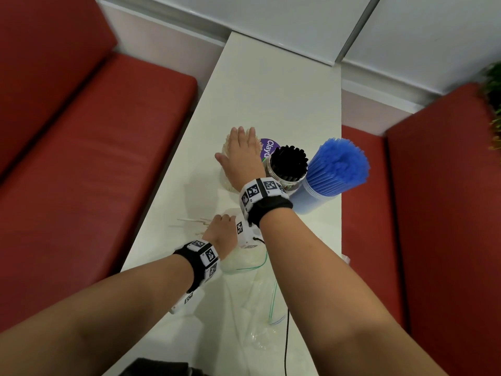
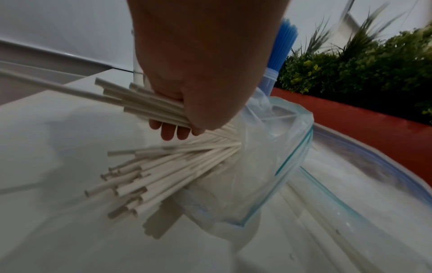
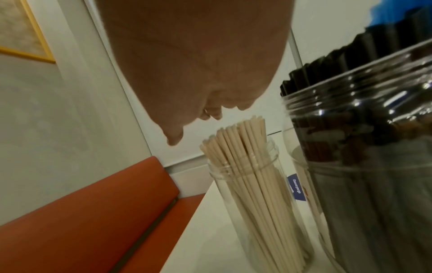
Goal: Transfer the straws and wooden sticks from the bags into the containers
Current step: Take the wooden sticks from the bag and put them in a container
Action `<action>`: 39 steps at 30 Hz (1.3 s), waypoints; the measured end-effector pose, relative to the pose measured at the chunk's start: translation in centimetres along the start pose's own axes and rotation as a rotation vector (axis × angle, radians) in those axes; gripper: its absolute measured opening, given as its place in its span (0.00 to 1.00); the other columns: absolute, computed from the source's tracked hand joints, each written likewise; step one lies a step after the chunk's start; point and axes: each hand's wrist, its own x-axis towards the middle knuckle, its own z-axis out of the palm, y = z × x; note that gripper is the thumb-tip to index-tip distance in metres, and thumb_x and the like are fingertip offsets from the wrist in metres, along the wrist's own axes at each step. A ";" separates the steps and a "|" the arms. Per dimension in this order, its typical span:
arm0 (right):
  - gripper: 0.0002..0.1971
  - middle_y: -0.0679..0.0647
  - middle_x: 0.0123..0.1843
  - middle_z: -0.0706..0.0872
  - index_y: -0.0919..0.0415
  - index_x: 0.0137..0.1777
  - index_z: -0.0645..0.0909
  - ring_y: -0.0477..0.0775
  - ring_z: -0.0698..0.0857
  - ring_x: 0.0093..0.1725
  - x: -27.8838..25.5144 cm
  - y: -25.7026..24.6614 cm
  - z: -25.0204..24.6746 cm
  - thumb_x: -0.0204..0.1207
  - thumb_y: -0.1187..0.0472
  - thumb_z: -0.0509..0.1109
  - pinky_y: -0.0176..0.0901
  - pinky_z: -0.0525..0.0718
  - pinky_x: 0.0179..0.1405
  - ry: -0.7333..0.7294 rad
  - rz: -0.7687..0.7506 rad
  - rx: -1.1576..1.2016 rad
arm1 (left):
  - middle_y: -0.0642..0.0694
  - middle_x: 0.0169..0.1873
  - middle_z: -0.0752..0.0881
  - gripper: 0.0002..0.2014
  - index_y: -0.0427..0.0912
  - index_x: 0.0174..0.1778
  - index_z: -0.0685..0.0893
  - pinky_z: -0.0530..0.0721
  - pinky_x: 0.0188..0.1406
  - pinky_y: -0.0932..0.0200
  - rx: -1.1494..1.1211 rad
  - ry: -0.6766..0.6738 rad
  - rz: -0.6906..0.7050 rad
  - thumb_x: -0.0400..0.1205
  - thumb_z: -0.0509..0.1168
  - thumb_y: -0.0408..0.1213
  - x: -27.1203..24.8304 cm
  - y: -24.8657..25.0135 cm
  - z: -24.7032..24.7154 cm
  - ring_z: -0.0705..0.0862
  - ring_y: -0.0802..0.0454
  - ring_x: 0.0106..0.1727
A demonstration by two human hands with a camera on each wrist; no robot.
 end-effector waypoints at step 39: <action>0.34 0.64 0.69 0.88 0.63 0.74 0.80 0.65 0.88 0.66 -18.4 1.3 -9.6 0.88 0.35 0.53 0.58 0.89 0.61 0.213 0.268 1.865 | 0.50 0.18 0.67 0.16 0.50 0.20 0.76 0.60 0.18 0.63 -1.005 0.116 0.586 0.74 0.70 0.42 -13.9 4.0 -18.6 0.61 0.53 0.19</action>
